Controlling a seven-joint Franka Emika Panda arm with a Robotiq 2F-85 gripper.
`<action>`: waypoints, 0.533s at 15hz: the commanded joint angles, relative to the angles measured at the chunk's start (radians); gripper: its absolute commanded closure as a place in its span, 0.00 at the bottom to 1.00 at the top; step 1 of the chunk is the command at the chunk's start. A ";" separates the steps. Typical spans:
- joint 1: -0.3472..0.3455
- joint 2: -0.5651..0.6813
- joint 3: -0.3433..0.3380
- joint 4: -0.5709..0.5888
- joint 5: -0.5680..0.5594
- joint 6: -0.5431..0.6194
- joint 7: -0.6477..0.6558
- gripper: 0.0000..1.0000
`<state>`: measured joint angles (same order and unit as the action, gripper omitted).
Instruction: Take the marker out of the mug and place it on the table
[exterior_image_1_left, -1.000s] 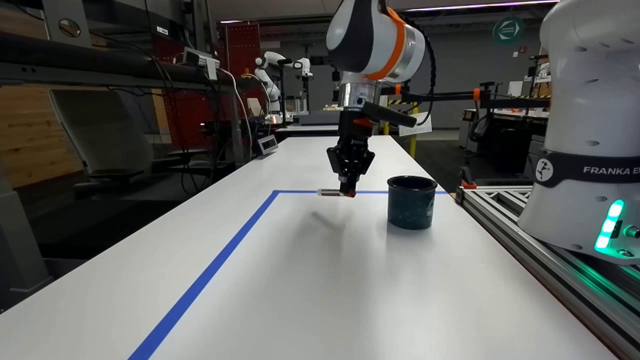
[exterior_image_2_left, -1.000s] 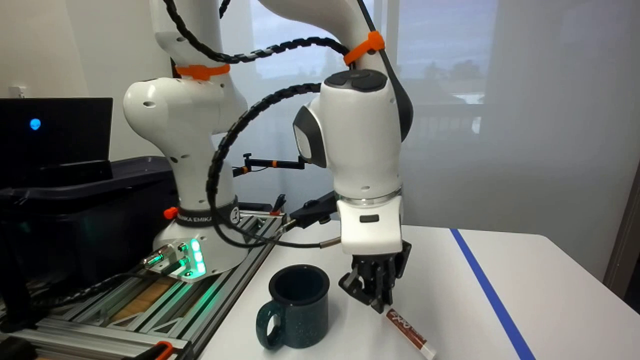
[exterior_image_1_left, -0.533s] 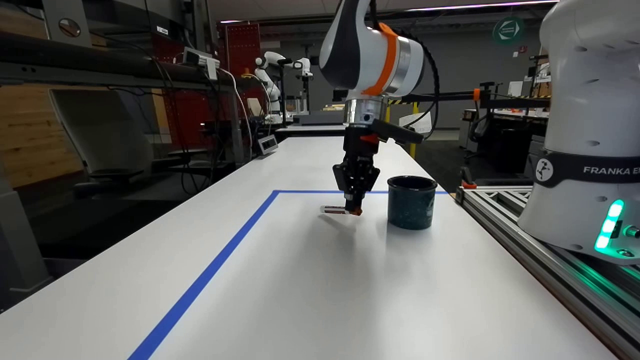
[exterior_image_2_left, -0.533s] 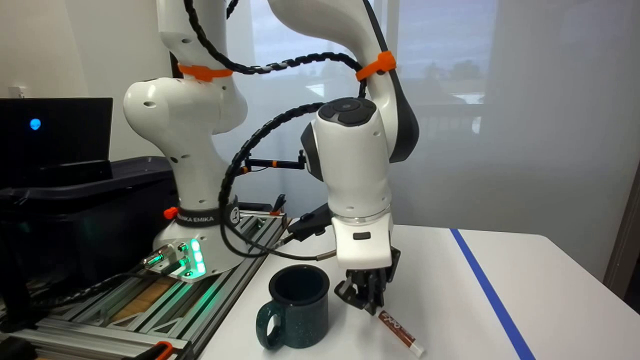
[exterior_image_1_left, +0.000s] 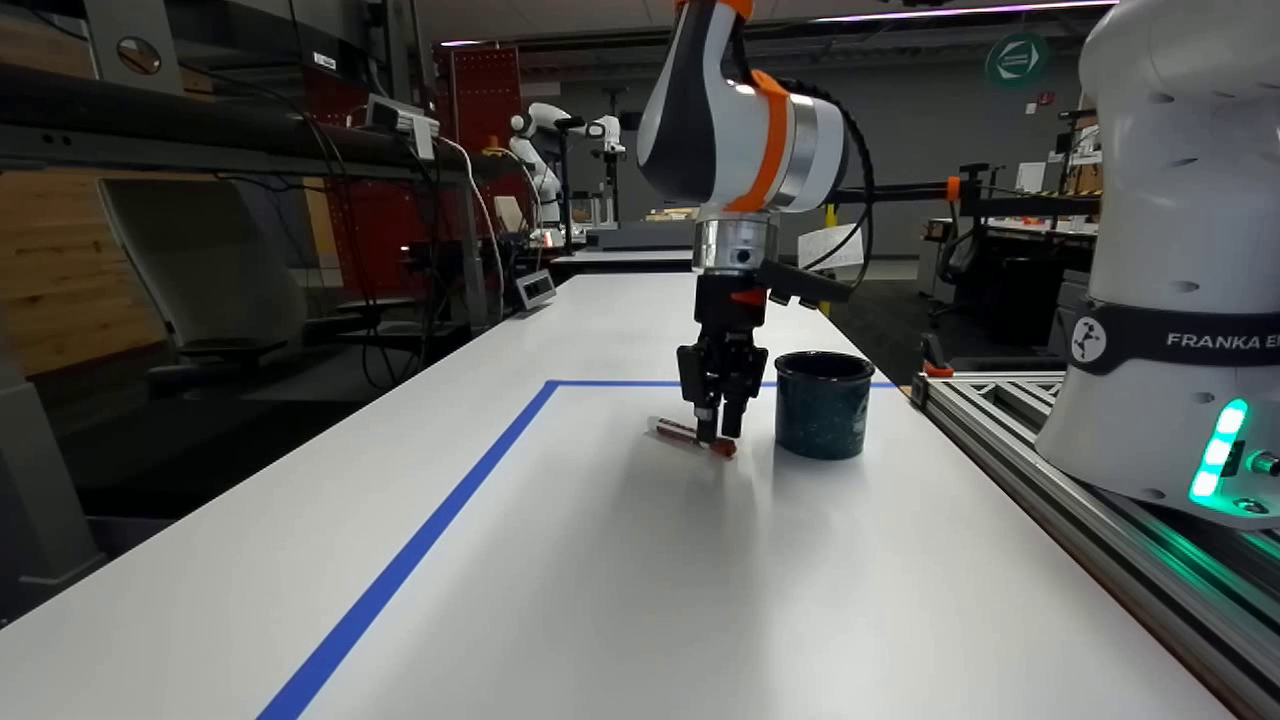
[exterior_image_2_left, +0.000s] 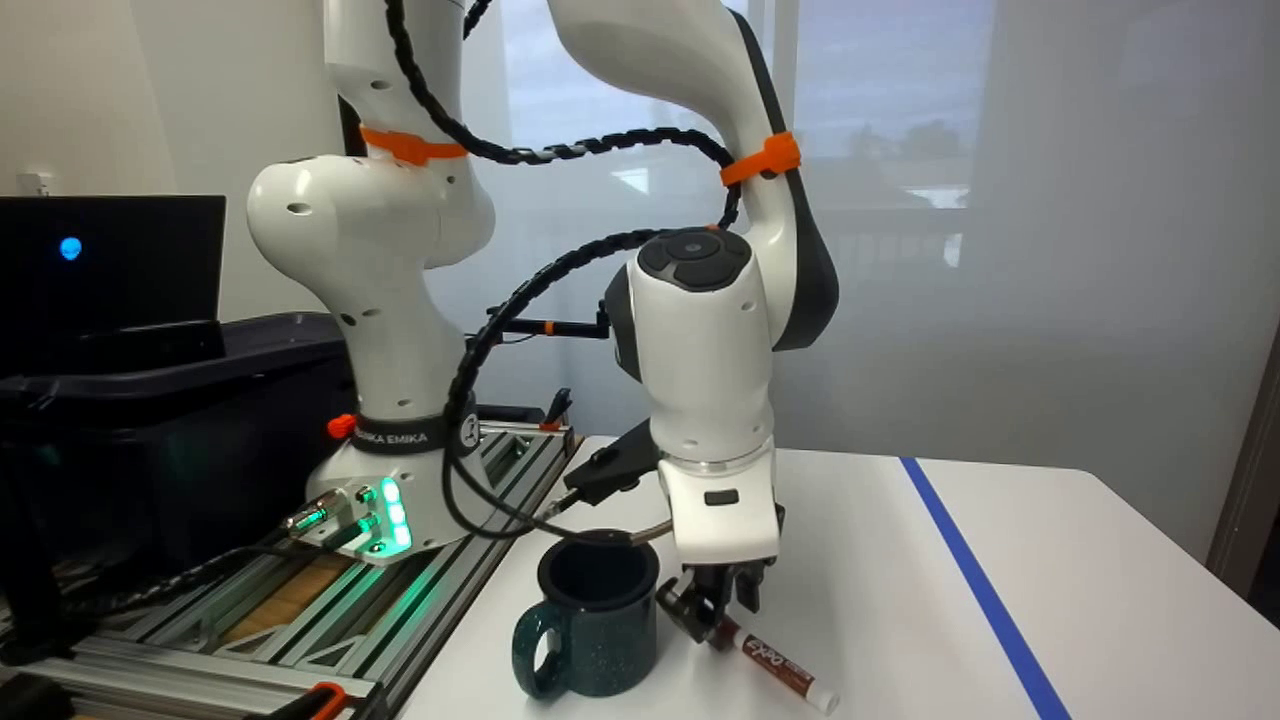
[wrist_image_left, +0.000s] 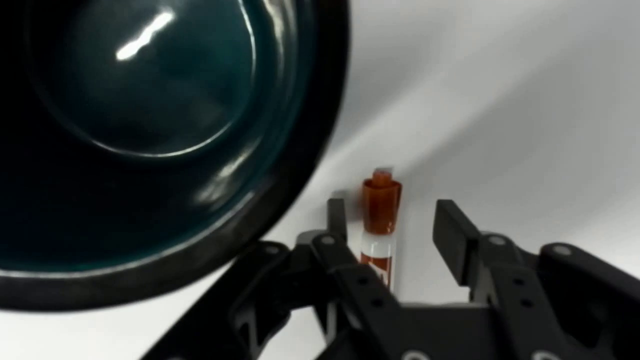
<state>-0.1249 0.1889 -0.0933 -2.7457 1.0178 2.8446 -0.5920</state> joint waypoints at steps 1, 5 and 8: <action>0.030 -0.009 -0.013 0.000 -0.053 0.005 0.024 0.19; 0.102 -0.039 -0.066 -0.016 -0.242 0.013 0.127 0.00; 0.184 -0.062 -0.131 -0.018 -0.436 0.037 0.228 0.00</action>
<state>-0.0263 0.1773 -0.1574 -2.7405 0.7400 2.8517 -0.4620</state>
